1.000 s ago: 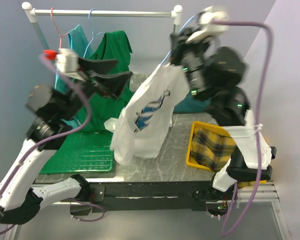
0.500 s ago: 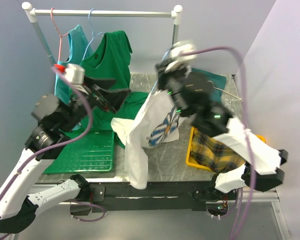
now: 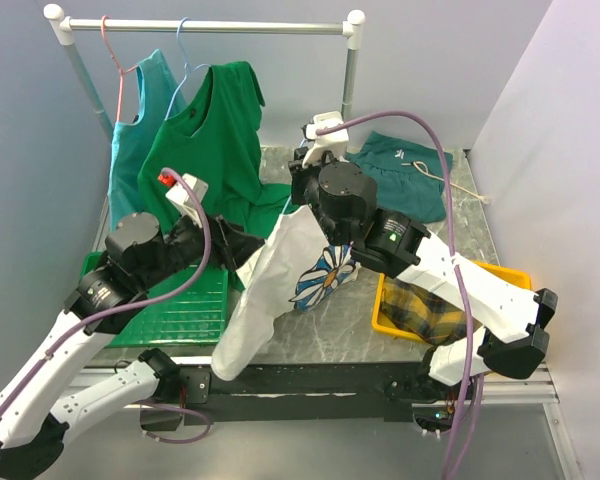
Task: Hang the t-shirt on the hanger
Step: Place the hanger at the clothesline.
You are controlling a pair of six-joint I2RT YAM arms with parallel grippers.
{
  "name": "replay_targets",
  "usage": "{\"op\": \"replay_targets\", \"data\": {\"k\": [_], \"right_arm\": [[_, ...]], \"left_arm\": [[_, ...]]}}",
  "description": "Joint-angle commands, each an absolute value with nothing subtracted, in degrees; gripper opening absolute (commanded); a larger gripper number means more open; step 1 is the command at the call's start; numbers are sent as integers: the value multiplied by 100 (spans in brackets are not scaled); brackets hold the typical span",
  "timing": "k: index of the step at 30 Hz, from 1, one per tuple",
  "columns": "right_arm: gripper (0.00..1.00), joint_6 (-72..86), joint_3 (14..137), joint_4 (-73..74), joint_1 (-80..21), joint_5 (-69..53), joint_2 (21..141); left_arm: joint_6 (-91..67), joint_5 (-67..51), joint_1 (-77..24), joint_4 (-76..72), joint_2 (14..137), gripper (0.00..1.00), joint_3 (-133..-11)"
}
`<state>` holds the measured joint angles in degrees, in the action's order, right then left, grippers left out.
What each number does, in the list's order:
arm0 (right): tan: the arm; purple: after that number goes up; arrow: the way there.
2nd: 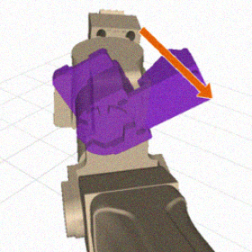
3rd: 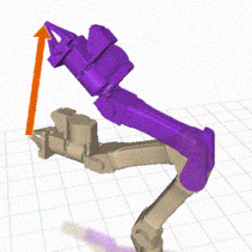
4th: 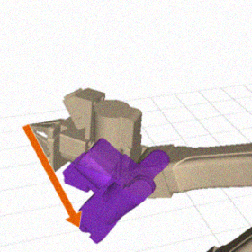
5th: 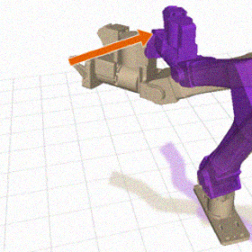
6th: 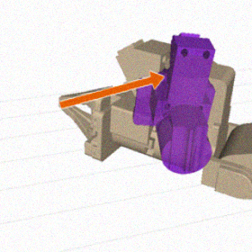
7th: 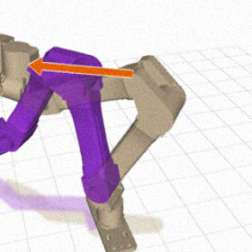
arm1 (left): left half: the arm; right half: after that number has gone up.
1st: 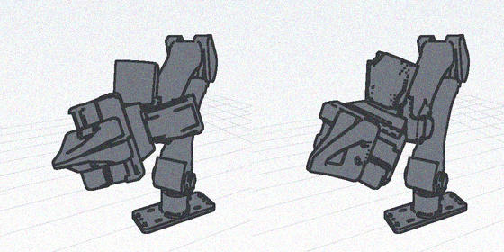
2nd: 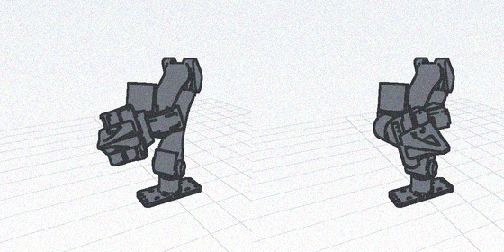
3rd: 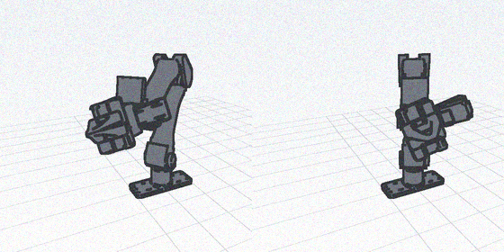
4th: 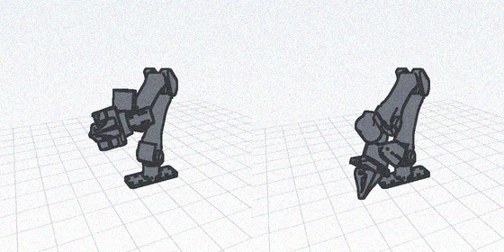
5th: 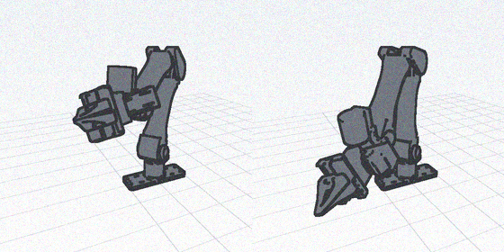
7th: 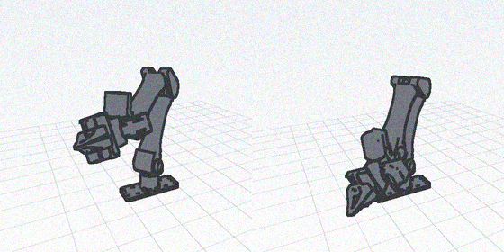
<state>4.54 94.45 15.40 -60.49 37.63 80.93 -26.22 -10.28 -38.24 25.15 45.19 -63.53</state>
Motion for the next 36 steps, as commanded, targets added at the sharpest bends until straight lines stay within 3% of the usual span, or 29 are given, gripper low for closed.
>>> {"op": "replay_targets", "data": {"k": [1,12,16,18,20,22,30,36], "right_arm": [[0,764,9676,1054,-6056,3735,8182],[0,879,10072,1213,-6073,3718,8569],[0,827,10221,1274,-6082,3709,8657],[0,809,10257,1266,-6082,3727,8666],[0,791,10248,1283,-6082,3709,8666],[0,800,10152,1231,-6082,3648,8614],[33,721,9406,914,-6073,3428,8035],[65,765,8870,765,-6065,3059,7428]], "left_arm": [[-2567,-994,-3964,2706,4316,69,-6319],[-2233,-635,-4482,3041,4693,60,-6504],[-2145,-115,-4632,3217,4790,40,-6487],[-2136,-18,-4676,3138,4738,35,-6390],[-2127,176,-4693,2998,4667,22,-6267],[-2153,306,-4693,2717,4571,1,-6179],[-2250,878,-4702,1925,4395,1,-5669],[-2188,773,-4693,1784,4395,1,-5686]]}}
